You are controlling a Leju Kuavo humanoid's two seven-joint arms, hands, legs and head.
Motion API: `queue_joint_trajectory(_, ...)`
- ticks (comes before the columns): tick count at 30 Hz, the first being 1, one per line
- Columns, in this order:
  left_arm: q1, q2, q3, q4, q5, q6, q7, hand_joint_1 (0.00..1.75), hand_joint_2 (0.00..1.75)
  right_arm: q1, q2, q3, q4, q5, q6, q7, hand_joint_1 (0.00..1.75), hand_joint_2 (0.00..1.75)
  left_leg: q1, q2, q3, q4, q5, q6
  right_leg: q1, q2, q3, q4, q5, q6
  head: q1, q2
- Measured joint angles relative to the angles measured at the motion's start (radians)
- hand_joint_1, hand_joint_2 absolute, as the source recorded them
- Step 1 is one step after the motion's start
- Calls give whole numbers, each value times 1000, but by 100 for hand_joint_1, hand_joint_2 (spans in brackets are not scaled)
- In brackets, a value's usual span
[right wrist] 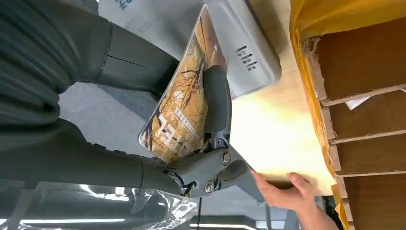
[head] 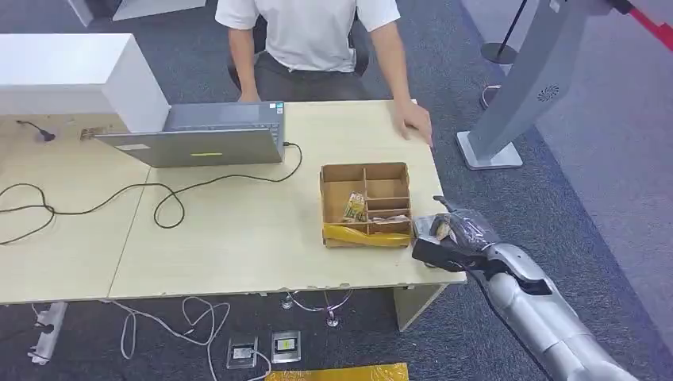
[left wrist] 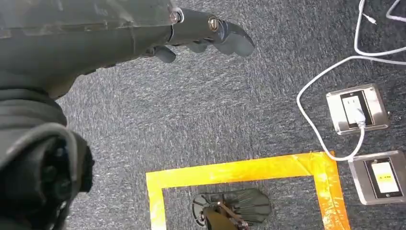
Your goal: Pass the card to the sensor for recognition and then transmit it.
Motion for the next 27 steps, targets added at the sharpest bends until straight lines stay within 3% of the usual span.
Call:
queue_joint_trajectory(12,0,0,0,0,-11,3,-12,0,0,-123,-5,-21,5,-30,12,-18,175,175,0,0,0,0,0,0,0,1,0,0,0,0,0,0)
queue_joint_trajectory(20,-1,0,0,0,-23,0,-27,0,0,-334,-4,-35,57,32,-7,-114,175,175,0,1,0,0,0,0,0,2,0,0,0,0,0,0)
queue_joint_trajectory(27,-3,0,0,0,-34,-12,-30,0,0,-536,58,-29,206,90,-16,-195,175,175,0,1,-1,0,0,0,0,2,-1,1,0,0,0,0)
